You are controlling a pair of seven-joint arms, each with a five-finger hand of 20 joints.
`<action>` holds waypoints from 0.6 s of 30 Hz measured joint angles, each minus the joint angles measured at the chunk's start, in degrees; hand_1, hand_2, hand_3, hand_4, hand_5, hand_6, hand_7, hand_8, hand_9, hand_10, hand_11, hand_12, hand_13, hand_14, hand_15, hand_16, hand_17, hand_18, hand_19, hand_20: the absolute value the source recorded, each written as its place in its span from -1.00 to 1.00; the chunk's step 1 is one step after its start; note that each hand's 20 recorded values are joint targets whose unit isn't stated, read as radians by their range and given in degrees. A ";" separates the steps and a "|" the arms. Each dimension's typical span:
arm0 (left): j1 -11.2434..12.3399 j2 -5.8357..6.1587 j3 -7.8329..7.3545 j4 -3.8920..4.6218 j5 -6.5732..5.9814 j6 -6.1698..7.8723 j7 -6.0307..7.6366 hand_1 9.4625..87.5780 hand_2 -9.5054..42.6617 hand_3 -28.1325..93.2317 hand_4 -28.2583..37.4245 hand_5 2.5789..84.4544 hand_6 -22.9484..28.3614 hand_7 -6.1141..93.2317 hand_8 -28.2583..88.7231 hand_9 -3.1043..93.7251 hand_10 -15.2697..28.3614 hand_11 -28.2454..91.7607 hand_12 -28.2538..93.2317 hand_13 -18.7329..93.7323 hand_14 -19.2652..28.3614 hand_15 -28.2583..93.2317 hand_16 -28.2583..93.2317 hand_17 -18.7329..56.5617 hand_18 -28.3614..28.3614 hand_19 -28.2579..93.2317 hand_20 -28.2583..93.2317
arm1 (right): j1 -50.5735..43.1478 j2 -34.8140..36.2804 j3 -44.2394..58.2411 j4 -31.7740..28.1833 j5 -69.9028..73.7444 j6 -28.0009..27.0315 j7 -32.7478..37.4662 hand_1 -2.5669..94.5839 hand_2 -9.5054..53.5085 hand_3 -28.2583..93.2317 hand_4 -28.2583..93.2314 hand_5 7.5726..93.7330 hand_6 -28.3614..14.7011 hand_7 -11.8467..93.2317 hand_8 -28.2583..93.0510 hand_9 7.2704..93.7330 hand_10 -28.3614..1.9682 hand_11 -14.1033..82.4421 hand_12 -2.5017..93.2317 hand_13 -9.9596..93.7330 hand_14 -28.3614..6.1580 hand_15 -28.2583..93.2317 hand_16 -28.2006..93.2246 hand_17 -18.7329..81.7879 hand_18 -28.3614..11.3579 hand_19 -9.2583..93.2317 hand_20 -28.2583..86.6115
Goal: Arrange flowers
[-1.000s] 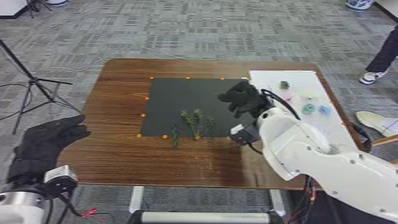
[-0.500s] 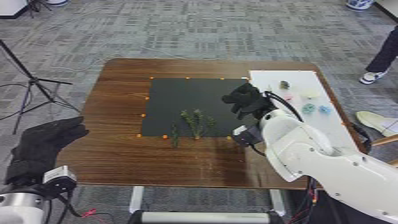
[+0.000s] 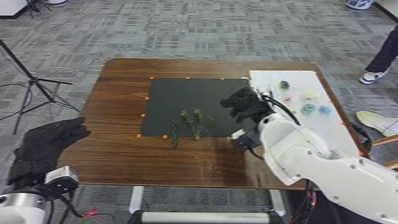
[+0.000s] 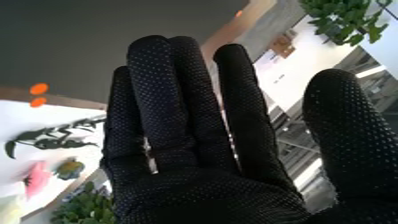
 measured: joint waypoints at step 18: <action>-0.24 -0.36 0.13 -0.01 0.16 -0.07 -0.49 -0.65 -0.67 0.93 -0.85 0.32 0.36 -0.60 -0.69 0.01 0.60 -0.01 -0.36 -0.06 0.80 0.36 -0.68 -0.64 0.64 0.19 -0.31 | -0.15 -0.16 -0.42 -0.01 -1.20 -0.14 1.03 -0.41 -0.47 0.74 -0.90 0.18 0.03 -0.39 -0.79 0.30 -0.47 -0.18 -0.64 0.24 -0.56 0.58 -0.38 -0.37 -0.93 0.83 -0.61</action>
